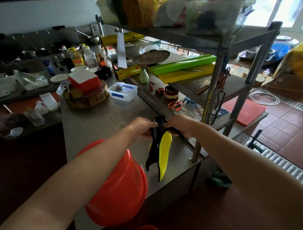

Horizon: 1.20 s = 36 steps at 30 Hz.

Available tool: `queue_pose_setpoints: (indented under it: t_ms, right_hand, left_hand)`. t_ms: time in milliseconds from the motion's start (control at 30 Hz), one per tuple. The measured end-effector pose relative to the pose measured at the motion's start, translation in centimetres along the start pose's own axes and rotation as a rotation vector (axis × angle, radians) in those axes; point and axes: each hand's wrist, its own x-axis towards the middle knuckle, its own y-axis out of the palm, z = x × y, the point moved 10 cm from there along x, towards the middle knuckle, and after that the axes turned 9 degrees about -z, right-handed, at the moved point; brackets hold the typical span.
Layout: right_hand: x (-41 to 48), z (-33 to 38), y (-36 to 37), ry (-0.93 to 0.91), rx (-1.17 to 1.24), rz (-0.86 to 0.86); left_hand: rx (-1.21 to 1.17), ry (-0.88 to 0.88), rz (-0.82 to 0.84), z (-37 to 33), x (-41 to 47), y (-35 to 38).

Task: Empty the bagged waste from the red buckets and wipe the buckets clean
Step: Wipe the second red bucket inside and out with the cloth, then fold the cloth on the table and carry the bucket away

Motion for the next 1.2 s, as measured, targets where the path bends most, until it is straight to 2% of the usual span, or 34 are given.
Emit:
queue_pose_setpoints:
  t_ms: [267, 367, 433, 533, 600, 700, 733, 800, 900, 1033, 1200]
  right_hand:
    - [-0.4, -0.1, 1.1, 0.033, 0.055, 0.028]
    - [-0.6, 0.1, 1.4, 0.02, 0.064, 0.094]
    - [-0.6, 0.6, 1.3, -0.076, -0.115, 0.077]
    - [0.3, 1.7, 0.2, -0.235, -0.371, -0.097]
    - [0.8, 2.3, -0.6, -0.281, -0.396, -0.159]
    - [1.1, 3.4, -1.5, -0.33, -0.468, -0.158]
    - [1.2, 3.7, -1.5, -0.341, -0.483, -0.126]
    - [1.1, 4.2, -1.4, -0.367, -0.511, -0.056]
    - [1.0, 4.6, -1.9, -0.397, -0.567, -0.001]
    - [1.2, 4.3, -3.0, -0.457, -0.711, 0.003]
    - [2.7, 3.1, -3.8, -0.555, -0.979, -0.093]
  left_hand:
    - [-0.121, -0.071, 0.084, 0.5, -0.9, 1.3]
    - [-0.112, -0.106, 0.136, 0.6, -1.2, 1.3]
    - [-0.093, -0.11, 0.195, 0.4, -1.4, 1.5]
    - [-0.028, -0.073, 0.228, 0.2, -1.0, 1.4]
    - [0.116, 0.046, 0.102, -0.6, -0.1, 0.1]
    - [0.6, 0.418, -0.207, -3.5, 1.2, -2.8]
    - [0.685, 0.515, -0.22, -4.1, 1.3, -2.7]
    - [0.729, 0.618, -0.138, -4.3, 1.3, -1.5]
    - [0.709, 0.662, -0.03, -3.7, 1.6, 0.0]
    - [0.752, 0.727, -0.085, -3.6, 1.8, 0.1]
    - [0.8, 0.714, -0.106, -3.5, 2.7, 0.9]
